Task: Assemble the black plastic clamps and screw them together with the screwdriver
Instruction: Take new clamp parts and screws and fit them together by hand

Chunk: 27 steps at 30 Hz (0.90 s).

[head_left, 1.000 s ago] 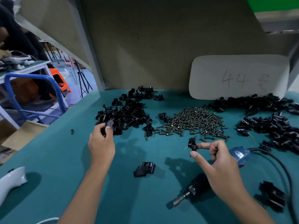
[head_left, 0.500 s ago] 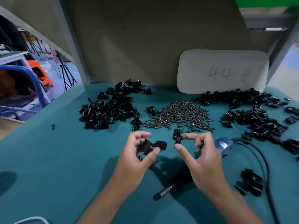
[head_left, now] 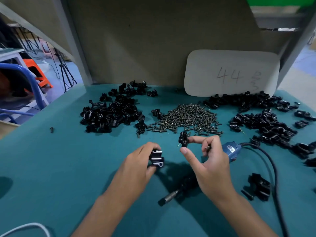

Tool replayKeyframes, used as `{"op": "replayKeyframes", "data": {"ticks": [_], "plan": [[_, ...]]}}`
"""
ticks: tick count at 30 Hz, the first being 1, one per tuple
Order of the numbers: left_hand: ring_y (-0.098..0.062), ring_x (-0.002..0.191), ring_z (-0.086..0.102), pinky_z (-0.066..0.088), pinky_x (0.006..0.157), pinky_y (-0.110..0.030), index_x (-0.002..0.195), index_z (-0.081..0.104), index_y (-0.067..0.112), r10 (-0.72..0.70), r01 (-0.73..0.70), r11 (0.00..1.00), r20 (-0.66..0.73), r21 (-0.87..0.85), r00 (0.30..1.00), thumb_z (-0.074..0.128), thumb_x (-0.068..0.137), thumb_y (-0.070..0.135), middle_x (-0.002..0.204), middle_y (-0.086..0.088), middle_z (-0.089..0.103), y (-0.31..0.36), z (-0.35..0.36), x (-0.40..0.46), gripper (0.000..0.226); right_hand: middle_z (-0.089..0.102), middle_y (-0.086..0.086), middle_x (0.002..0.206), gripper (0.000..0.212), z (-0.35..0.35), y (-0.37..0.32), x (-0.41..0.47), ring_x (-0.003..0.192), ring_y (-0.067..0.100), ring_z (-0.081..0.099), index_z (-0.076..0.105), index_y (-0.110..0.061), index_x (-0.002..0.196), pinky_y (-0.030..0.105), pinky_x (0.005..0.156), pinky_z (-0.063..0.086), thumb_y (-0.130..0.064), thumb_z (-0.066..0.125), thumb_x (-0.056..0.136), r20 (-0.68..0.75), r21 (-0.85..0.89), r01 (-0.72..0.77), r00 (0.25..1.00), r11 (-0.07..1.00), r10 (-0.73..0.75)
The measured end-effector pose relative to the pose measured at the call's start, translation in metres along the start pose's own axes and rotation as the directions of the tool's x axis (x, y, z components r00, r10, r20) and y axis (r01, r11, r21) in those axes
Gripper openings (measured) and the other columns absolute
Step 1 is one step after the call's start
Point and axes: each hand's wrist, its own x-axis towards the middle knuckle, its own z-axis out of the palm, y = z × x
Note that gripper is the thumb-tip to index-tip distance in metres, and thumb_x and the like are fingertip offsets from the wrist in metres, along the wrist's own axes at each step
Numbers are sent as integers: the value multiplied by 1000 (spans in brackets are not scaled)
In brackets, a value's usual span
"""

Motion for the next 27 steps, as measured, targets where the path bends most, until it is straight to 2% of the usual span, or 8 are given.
{"op": "replayKeyframes", "data": {"ticks": [4,8,11,15,18,21,24,27], "plan": [[-25,90,62,52,80,-39,125,55,37,-93,127,941,-123,314,988,68,92,11,109,6,64,-15,-18,5,45,67,-26,108,38,0,1,-1,70,-4,50,34,-43,81,18,66,34,-54,70,83,2,1,-13,1000,1000,13],[-24,92,62,40,94,-37,142,55,27,-137,259,770,-246,583,960,72,83,0,108,1,64,-32,-34,5,67,67,-25,108,38,1,0,-1,75,0,51,34,-44,81,18,69,35,-59,68,82,10,24,-24,1000,999,24],[-19,82,55,48,86,-37,140,48,24,-176,266,907,-278,327,944,73,87,4,105,1,66,-20,-32,4,62,67,-25,108,37,1,-1,-1,76,7,50,34,-44,81,20,69,34,-63,65,82,13,32,-32,999,999,32],[0,79,62,50,68,-13,110,50,48,-175,153,971,-107,-182,979,74,90,24,97,18,67,7,-18,1,40,68,-27,108,41,1,-1,1,83,24,54,32,-40,78,21,66,37,-62,66,84,20,80,-59,998,995,57],[3,100,66,51,83,-14,133,51,58,-128,137,898,49,-418,990,67,95,35,115,29,67,18,-8,-1,47,69,-24,108,41,0,-2,3,79,27,52,32,-38,75,31,71,40,-61,66,82,61,141,-101,994,985,93],[7,120,59,43,93,-6,142,44,50,-106,192,731,169,-655,980,62,98,30,126,35,62,23,-1,0,51,71,-20,108,45,0,-3,4,74,22,48,33,-38,75,46,76,42,-65,68,81,110,186,-131,988,974,112],[-17,95,72,54,77,-25,136,48,39,-176,270,521,208,-810,962,63,93,24,109,8,71,25,3,3,49,72,-17,109,42,1,-5,4,84,38,49,33,-38,74,56,82,43,-63,67,77,145,210,-149,982,966,120],[-14,78,64,49,65,-27,116,63,37,-235,273,507,173,-818,956,56,99,20,92,1,67,24,2,3,25,72,-17,108,42,2,-7,4,87,43,49,32,-39,74,59,83,42,-61,67,78,160,213,-151,980,965,118]]}}
